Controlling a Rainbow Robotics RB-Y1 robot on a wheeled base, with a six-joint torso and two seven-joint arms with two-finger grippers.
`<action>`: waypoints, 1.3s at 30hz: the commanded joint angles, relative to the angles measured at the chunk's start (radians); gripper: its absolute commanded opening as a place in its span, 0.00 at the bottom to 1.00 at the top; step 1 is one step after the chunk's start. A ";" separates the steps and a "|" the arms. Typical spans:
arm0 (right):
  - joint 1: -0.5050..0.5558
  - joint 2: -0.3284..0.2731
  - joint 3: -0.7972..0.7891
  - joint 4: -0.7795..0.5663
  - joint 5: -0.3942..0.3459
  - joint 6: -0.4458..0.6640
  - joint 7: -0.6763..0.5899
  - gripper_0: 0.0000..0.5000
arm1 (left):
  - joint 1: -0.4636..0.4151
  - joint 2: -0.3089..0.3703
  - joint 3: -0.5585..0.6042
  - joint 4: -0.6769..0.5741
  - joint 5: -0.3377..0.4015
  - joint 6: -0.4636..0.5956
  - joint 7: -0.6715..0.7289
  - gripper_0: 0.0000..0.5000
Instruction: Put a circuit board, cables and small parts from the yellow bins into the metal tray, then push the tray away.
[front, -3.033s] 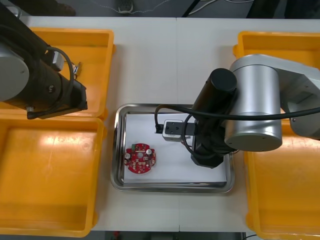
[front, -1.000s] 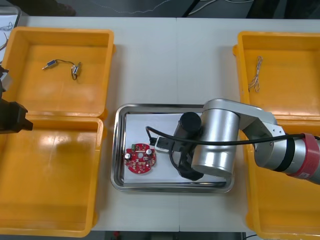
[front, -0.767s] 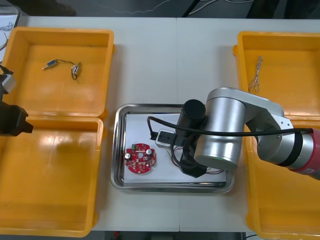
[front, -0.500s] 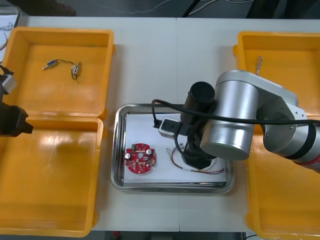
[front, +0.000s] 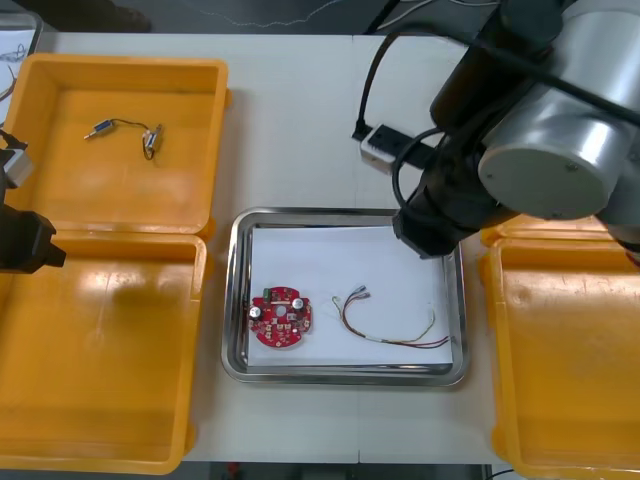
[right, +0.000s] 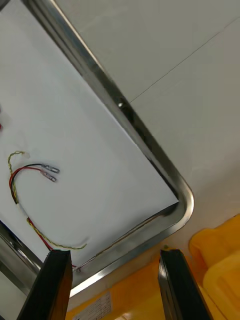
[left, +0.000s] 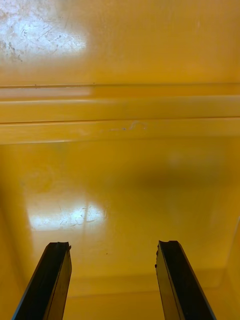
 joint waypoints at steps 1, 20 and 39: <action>-0.084 0.011 -0.095 -0.031 -0.002 0.004 -0.039 1.00 | -0.075 0.043 -0.012 0.033 -0.012 -0.008 -0.059 1.00; -0.140 -0.113 -0.341 0.196 -0.007 0.004 -0.071 1.00 | -0.300 0.043 -0.139 0.259 -0.087 -0.086 -0.074 1.00; -0.225 -0.148 -0.467 0.501 0.197 0.004 -0.103 1.00 | -0.458 0.042 -0.237 0.495 -0.126 -0.267 -0.122 1.00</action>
